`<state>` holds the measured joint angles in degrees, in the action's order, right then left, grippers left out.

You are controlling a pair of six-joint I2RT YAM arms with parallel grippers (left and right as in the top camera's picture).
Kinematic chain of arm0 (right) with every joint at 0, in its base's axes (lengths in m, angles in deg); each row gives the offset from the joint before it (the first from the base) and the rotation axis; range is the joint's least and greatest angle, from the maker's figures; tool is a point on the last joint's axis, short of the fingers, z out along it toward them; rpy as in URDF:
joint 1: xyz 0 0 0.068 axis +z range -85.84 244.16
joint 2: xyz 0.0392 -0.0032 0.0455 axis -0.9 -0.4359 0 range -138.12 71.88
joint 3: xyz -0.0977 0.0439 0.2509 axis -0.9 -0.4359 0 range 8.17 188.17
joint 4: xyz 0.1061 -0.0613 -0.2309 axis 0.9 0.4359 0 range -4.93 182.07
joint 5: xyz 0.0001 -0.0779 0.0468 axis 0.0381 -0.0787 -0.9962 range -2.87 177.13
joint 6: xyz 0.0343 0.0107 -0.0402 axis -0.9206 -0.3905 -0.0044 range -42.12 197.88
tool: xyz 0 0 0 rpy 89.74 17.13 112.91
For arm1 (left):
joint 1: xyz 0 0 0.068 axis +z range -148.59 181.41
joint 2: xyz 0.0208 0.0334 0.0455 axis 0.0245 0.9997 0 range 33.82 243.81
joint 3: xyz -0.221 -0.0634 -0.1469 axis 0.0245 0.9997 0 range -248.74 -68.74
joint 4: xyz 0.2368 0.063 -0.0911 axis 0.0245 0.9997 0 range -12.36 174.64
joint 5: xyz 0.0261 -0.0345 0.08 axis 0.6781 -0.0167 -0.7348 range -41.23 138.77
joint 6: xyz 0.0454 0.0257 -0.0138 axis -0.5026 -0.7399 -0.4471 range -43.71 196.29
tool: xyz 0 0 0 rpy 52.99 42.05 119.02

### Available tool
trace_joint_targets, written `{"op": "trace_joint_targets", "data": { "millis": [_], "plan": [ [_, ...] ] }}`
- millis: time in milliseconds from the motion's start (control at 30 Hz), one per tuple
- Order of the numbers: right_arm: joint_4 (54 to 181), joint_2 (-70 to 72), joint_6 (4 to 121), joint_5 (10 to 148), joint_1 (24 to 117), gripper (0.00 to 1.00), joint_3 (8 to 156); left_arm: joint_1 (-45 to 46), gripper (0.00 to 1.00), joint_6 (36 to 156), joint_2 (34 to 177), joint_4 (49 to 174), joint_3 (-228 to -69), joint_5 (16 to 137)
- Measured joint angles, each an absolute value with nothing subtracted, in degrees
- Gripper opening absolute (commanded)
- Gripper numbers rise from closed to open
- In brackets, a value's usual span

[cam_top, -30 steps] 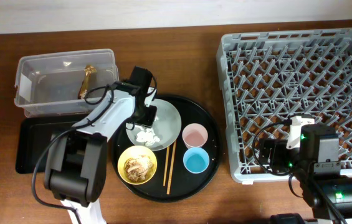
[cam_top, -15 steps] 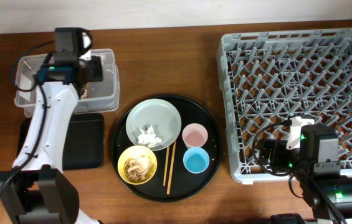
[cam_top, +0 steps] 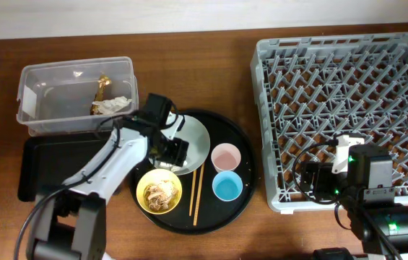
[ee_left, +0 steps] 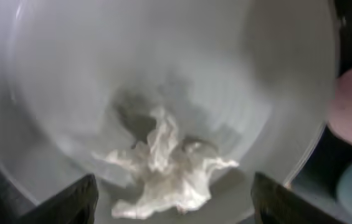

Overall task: Sort waste into correct bins and load items into the dishwasher rack
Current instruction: 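Grasp the white tissue with the left gripper and drop it in the bin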

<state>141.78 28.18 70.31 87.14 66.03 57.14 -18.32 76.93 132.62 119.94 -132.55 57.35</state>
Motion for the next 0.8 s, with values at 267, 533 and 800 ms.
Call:
{"op": "trace_joint_targets", "data": {
  "millis": [267,533,800],
  "plan": [
    [142.0,28.2,70.3,87.1,66.0,0.99,57.1,-17.6,0.0,76.9,132.8,115.2,-132.4,54.4],
    [141.9,28.2,70.3,87.1,66.0,0.99,57.1,0.8,0.61,77.0,127.9,104.6,-148.2,49.8],
    [142.0,28.2,70.3,87.1,66.0,0.99,57.2,2.3,0.99,77.9,122.0,119.3,-148.4,49.4]
  ]
}}
